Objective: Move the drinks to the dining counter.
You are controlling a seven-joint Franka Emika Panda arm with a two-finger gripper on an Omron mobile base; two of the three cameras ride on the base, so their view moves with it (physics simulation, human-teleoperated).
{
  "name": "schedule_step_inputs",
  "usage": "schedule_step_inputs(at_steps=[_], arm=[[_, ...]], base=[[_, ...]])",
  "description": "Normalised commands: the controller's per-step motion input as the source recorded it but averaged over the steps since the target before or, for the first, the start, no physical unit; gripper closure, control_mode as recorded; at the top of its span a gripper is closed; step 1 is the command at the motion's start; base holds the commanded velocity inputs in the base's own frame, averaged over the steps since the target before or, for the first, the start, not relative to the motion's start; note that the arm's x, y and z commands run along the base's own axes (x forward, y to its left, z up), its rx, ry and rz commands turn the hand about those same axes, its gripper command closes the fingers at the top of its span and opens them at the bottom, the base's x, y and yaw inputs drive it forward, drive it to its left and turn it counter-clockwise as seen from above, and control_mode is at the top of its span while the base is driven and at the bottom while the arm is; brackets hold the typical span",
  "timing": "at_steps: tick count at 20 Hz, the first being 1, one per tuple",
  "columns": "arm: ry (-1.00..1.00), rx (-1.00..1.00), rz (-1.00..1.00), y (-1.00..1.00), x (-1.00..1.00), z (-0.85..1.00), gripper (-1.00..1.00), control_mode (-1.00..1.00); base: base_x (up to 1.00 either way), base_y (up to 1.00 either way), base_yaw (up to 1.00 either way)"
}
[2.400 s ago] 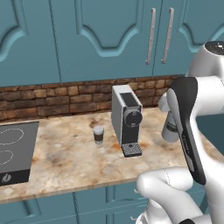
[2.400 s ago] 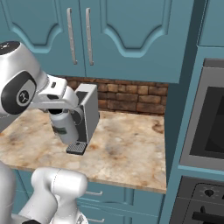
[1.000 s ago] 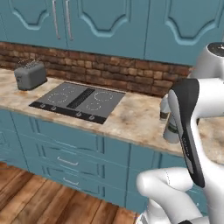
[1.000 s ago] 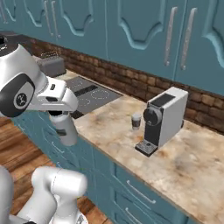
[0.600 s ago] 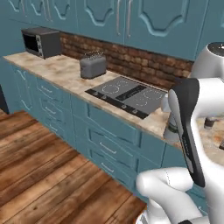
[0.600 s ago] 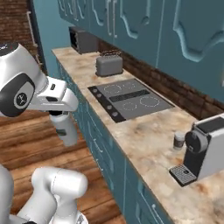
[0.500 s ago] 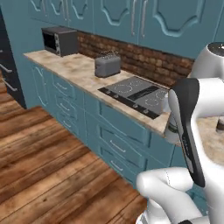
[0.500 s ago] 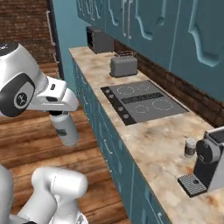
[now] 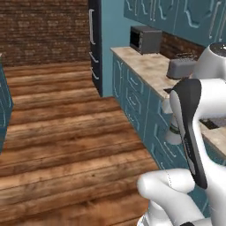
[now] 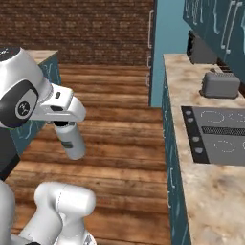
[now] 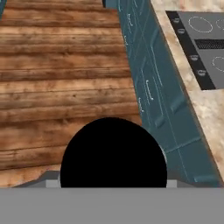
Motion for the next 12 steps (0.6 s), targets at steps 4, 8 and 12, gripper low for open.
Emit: schedule_step_inputs(at_steps=[4,8,12], arm=[[0.0,0.0,0.0,0.0,0.0,0.0,1.0,1.0],[0.0,0.0,0.0,0.0,0.0,0.0,1.0,1.0],[0.0,0.0,0.0,0.0,0.0,0.0,1.0,1.0]], base=[[0.0,0.12,0.69],[0.0,0.14,0.67],[0.02,0.24,0.58]])
